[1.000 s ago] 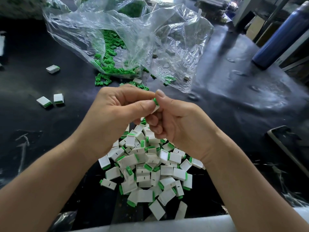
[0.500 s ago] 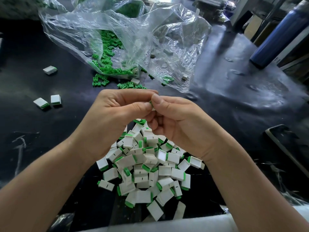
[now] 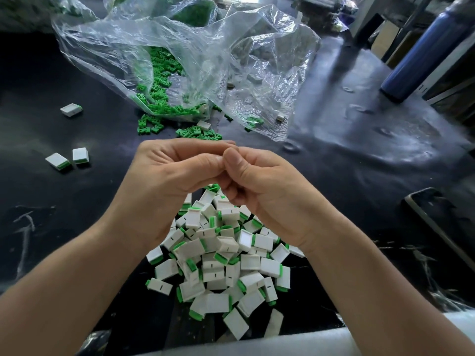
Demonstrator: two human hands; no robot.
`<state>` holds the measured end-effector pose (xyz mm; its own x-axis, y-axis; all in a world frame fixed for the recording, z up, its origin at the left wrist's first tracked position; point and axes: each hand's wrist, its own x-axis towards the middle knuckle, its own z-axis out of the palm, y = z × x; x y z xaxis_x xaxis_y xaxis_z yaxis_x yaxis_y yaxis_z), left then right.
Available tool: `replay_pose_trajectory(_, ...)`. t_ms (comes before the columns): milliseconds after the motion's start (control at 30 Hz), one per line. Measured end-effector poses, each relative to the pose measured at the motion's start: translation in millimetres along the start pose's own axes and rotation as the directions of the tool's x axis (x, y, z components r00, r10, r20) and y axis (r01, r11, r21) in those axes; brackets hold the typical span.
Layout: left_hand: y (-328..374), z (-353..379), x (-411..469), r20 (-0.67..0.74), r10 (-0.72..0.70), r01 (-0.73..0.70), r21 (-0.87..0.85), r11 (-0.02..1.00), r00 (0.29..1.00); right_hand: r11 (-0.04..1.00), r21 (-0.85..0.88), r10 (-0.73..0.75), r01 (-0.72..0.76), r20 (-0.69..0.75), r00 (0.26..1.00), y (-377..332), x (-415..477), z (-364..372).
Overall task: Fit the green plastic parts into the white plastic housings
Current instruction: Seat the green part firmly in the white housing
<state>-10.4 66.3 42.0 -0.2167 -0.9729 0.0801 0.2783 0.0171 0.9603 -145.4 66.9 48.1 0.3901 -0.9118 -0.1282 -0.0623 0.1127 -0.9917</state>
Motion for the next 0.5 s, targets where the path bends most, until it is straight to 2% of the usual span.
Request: replay_pose_trajectory(500,-4.7,8.1,-2.6,-0.135,-0.006,-0.001,-0.051,0.999,0.991,0.999,-0.001,-0.037,0.037,-0.065,0.997,6.2,0.9,6.7)
